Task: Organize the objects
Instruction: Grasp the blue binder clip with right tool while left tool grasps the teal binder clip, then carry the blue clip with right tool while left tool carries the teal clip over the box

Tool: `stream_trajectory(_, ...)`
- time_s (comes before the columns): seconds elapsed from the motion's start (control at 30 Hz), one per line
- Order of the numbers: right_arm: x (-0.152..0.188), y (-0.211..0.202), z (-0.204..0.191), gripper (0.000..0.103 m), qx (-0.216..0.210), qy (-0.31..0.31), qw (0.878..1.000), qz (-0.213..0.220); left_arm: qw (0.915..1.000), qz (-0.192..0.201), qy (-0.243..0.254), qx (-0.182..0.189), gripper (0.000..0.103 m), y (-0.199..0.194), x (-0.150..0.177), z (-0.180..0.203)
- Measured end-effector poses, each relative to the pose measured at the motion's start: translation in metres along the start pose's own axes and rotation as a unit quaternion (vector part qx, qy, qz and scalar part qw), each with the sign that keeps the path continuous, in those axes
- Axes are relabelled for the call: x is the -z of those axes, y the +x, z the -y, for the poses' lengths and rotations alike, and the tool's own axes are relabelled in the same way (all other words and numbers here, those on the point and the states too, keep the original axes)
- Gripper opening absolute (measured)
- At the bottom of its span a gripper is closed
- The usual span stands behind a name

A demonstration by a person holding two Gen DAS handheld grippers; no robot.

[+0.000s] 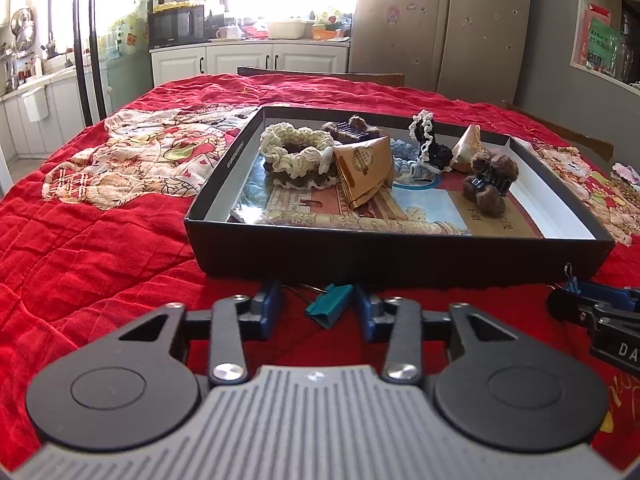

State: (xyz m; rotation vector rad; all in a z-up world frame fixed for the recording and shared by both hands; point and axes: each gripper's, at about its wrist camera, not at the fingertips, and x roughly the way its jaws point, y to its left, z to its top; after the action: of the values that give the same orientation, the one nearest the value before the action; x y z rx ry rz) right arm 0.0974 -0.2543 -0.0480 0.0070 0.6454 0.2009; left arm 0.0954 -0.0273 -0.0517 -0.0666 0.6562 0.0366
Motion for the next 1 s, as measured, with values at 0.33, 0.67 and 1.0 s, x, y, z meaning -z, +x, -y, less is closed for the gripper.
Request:
stream_trajectory(0.33, 0.002, -0.002, -0.002, 0.026, -0.007, -0.005, 1.000, 0.002, 0.9999, 0.003, 0.003, 0.010, 0.031, -0.003, 0.002, -0.006)
stream_trajectory(0.67, 0.004, -0.006, -0.002, 0.026, -0.015, -0.007, 1.000, 0.004, 0.9996, 0.000, 0.001, 0.028, 0.030, -0.009, 0.004, -0.013)
stream_trajectory(1.0, 0.005, -0.011, -0.005, 0.026, -0.024, -0.011, 1.000, 0.010, 0.9990, 0.001, 0.007, 0.043, 0.030, -0.017, 0.009, -0.018)
